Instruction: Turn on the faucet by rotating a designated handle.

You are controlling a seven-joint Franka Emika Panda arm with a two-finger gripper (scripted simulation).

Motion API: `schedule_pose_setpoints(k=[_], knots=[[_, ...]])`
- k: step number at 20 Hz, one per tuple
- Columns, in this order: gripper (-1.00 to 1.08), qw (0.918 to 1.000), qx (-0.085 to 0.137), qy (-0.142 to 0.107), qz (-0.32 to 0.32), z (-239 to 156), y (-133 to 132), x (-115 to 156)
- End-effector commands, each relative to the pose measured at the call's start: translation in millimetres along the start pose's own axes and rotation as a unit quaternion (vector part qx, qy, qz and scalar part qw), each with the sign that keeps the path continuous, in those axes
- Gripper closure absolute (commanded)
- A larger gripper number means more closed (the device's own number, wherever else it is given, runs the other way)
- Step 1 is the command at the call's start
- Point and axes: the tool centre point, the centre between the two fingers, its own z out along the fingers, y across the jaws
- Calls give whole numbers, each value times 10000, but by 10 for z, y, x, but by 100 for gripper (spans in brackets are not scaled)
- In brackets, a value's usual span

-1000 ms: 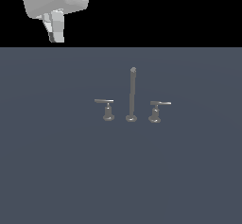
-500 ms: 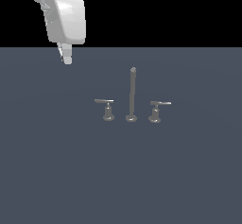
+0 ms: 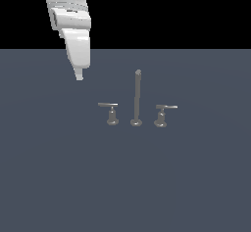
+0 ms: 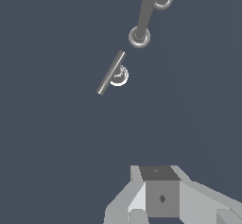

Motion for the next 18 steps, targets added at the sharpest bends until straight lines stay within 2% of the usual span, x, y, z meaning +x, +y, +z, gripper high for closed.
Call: schedule_pose_setpoints(k=[1, 8, 18], knots=[[108, 9997, -4, 12, 242, 123, -95, 69], [108, 9950, -26, 51, 993, 504, -363, 324], [108, 9784, -53, 101, 2064, 1033, -675, 765]])
